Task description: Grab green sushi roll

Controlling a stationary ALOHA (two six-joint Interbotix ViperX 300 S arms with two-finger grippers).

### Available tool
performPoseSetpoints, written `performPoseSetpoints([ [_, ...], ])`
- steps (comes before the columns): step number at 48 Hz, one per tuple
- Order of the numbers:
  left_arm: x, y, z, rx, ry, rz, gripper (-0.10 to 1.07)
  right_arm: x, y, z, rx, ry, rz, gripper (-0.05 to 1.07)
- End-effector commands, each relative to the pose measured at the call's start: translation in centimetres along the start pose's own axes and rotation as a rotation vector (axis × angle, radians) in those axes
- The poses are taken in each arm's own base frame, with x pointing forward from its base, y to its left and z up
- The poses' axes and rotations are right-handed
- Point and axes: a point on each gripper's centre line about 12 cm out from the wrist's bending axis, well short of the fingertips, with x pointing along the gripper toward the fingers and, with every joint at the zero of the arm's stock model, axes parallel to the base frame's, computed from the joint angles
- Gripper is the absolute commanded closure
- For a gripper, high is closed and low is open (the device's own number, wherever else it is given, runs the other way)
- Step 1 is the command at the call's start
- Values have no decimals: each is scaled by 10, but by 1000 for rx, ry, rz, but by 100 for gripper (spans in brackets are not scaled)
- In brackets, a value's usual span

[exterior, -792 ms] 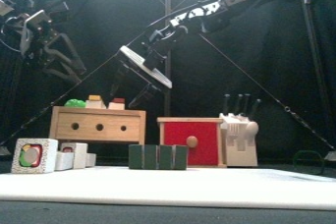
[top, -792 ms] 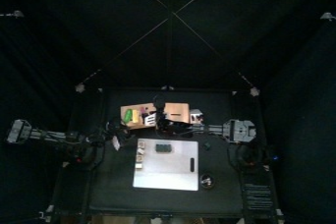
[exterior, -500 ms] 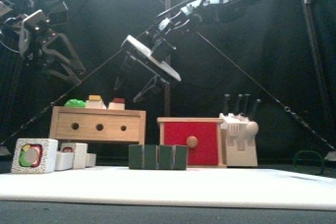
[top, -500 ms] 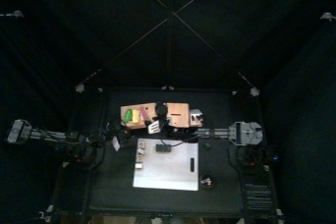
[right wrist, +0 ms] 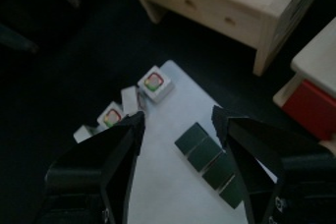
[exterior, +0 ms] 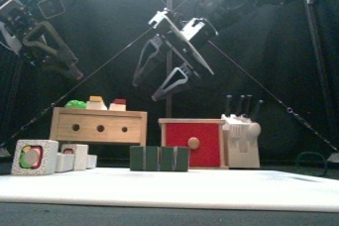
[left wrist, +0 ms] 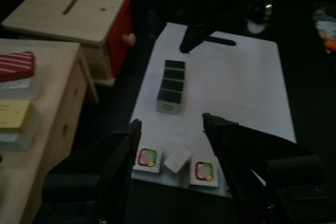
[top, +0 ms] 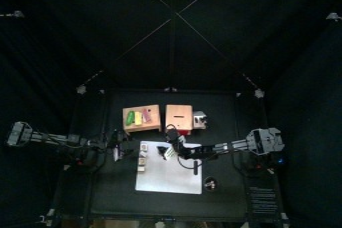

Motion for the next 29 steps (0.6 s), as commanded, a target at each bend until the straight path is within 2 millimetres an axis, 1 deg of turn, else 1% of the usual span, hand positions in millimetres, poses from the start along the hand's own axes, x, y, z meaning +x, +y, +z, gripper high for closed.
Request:
performPoseSetpoints([
  [1,0,-5,3,0,-11,-42,8,-14,12,4,-30,-7,94,13],
  [7,1,-6,1,-22,-2,-59,8,-15,12,-2,-37,16,136,13],
  [10,1,-6,0,-38,1,-58,8,-17,12,2,3,22,149,13],
  [14,2,-5,0,-52,5,-52,8,-16,3,9,82,31,140,13],
  [18,3,-4,-1,-63,8,-46,8,-14,-2,11,110,35,139,13],
  [25,5,-3,-3,-74,21,-43,8,-14,-1,13,123,40,162,13],
  [29,7,-3,-4,-72,32,-38,8,-14,-2,13,173,50,162,13],
])
